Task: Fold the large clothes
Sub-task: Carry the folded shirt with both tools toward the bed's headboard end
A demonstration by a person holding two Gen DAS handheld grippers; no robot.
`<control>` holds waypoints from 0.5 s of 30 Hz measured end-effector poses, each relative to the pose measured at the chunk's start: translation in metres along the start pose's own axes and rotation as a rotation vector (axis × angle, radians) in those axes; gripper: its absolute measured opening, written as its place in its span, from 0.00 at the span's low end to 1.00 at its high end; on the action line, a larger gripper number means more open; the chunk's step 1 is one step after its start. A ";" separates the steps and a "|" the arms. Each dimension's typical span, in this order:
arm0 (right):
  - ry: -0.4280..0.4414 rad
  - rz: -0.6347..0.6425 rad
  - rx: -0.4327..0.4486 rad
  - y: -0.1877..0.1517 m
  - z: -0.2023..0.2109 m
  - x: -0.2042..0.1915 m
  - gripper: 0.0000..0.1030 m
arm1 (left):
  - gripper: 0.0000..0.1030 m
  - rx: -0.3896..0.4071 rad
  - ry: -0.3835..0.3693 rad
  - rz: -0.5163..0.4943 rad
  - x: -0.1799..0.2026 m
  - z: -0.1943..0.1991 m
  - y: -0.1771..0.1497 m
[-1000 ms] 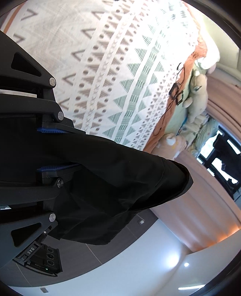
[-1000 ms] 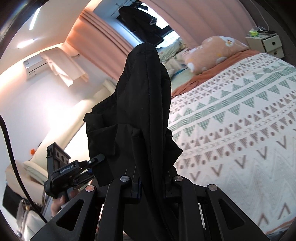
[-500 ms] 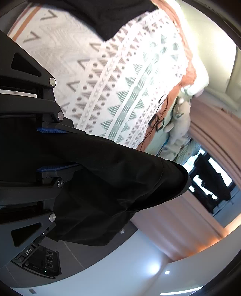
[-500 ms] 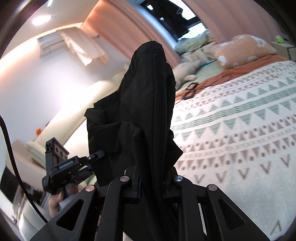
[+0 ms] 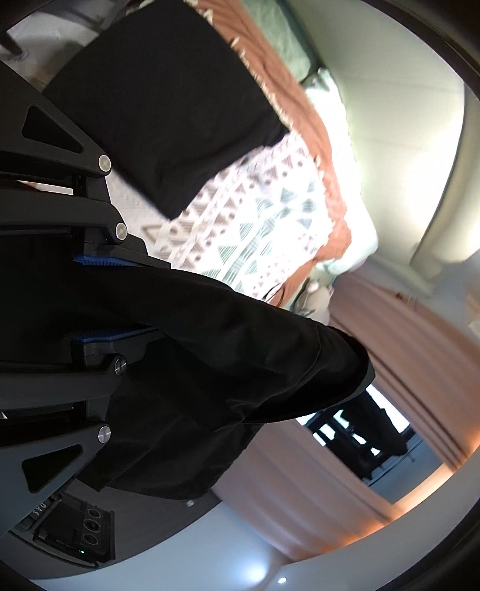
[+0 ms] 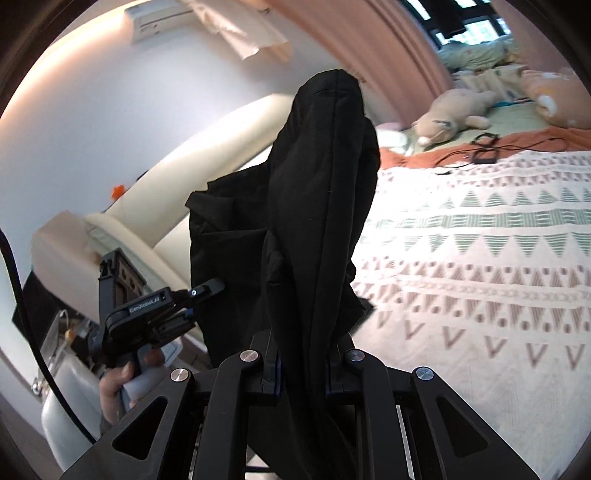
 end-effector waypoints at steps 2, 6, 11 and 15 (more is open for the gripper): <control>0.029 0.024 -0.030 0.001 -0.020 -0.021 0.16 | 0.26 0.021 0.029 0.012 -0.018 0.016 0.008; 0.081 0.062 -0.081 0.002 -0.060 -0.062 0.16 | 0.26 0.058 0.086 0.037 -0.045 0.051 0.021; 0.129 0.090 -0.125 0.006 -0.098 -0.097 0.16 | 0.26 0.085 0.159 0.051 -0.067 0.075 0.032; 0.186 0.160 -0.151 0.009 -0.123 -0.135 0.16 | 0.26 0.098 0.250 0.035 -0.089 0.085 0.043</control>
Point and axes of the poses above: each gripper's, at about its wrist camera, not at the fingertips, and z roughly against the way its jaws point, x to its right, y to its top, the point moved 8 cm from there along -z, roughly the way its jaws point, and after that the axes turned 15 degrees about -x, right-handed, at the moved point
